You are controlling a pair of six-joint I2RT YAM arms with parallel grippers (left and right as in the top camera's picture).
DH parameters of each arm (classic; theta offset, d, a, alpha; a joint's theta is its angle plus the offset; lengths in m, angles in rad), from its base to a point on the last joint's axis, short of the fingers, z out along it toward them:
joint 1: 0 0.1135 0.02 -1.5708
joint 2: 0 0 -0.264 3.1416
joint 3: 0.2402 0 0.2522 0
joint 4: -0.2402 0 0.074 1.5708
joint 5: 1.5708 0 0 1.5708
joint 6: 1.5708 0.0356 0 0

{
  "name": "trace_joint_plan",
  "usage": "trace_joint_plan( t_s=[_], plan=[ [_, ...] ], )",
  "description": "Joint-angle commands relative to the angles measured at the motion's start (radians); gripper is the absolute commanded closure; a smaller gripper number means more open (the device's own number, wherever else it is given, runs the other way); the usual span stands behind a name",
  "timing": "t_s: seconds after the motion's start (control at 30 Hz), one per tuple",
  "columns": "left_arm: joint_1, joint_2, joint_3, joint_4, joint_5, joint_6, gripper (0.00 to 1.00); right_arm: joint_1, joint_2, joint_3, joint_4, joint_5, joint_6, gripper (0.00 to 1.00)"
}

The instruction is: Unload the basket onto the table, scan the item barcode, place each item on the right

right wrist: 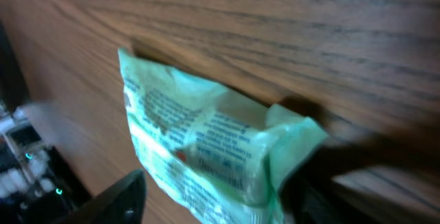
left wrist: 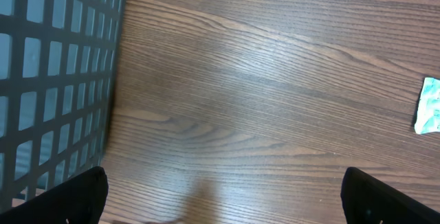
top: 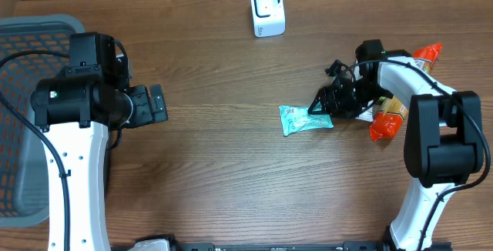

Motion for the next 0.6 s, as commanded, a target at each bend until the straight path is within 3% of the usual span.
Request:
trace_joint_plan(
  t_s=[0.0,0.1,0.17,0.3,0.43,0.57],
  plan=[
    [0.005,0.002,0.013,-0.003,-0.006,0.022,0.0,0.005,-0.008,-0.062,0.037,-0.036,0.003,0.39],
    [0.005,0.002,0.013,-0.003,-0.006,0.022,0.0,0.005,-0.008,-0.091,0.066,-0.036,0.022,0.51],
    [0.005,0.002,0.013,-0.003,-0.006,0.022,0.0,0.005,-0.008,-0.098,0.074,-0.049,0.032,0.69],
    [0.005,0.002,0.013,-0.003,-0.006,0.022,0.01,0.003,-0.009,-0.096,0.094,-0.187,0.031,0.95],
    [0.005,0.002,0.013,-0.003,-0.006,0.022,0.0,0.0,-0.01,-0.078,0.125,-0.364,0.032,0.96],
    [0.005,0.002,0.013,-0.003,-0.006,0.022,0.01,0.0,-0.026,0.006,0.061,-0.352,0.032,0.96]
  ],
)
